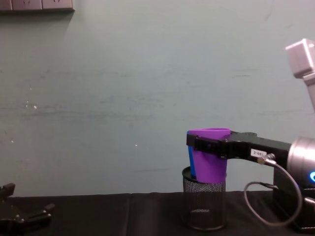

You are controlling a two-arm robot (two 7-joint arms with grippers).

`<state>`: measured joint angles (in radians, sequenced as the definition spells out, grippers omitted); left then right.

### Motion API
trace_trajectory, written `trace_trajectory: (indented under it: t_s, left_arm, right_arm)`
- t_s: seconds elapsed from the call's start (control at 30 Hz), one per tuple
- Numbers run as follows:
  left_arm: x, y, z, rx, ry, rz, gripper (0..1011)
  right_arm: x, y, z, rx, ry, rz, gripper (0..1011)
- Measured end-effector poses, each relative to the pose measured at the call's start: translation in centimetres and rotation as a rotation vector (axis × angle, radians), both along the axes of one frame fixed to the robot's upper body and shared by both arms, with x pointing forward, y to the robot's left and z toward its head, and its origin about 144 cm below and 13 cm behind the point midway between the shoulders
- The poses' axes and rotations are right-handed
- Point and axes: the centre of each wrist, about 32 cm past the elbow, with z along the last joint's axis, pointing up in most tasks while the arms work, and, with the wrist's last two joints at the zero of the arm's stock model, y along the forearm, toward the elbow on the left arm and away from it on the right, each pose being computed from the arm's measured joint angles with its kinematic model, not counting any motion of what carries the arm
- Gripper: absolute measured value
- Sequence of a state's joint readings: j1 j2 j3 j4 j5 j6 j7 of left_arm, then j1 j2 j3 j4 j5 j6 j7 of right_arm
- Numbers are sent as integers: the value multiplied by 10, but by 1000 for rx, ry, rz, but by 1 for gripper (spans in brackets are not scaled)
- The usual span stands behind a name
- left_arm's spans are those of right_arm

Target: Pick up one cup with a gripper and tap it against the other cup.

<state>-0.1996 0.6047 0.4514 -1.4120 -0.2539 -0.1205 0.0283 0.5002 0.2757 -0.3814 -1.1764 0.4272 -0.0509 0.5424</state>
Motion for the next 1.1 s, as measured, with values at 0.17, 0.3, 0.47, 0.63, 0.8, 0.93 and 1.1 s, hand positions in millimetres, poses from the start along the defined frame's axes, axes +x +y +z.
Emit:
trace_trajectory:
  t_s: [0.17, 0.3, 0.47, 0.63, 0.8, 0.93, 1.1]
  left_arm:
    - [0, 0, 0, 0, 0, 0, 1000]
    - [0, 0, 0, 0, 0, 0, 1000]
    - [0, 0, 0, 0, 0, 0, 1000]
    - [0, 0, 0, 0, 0, 0, 1000]
    - [0, 0, 0, 0, 0, 0, 1000]
    - [0, 0, 0, 0, 0, 0, 1000]
    - [0, 0, 0, 0, 0, 0, 1000]
  right_arm:
    - [-25, -1, -5, 5, -15, 24, 731]
    - [-48, -2, -14, 5, -20, 29, 731]
    - [-71, -3, -27, -6, -20, 27, 731]
    - [-88, -2, -46, -31, -11, 24, 731]
    - [-98, -2, -64, -47, -7, 1, 731]
    - [-103, 0, -79, -71, -17, -23, 731]
    - [-104, 2, -90, -83, -27, -45, 731]
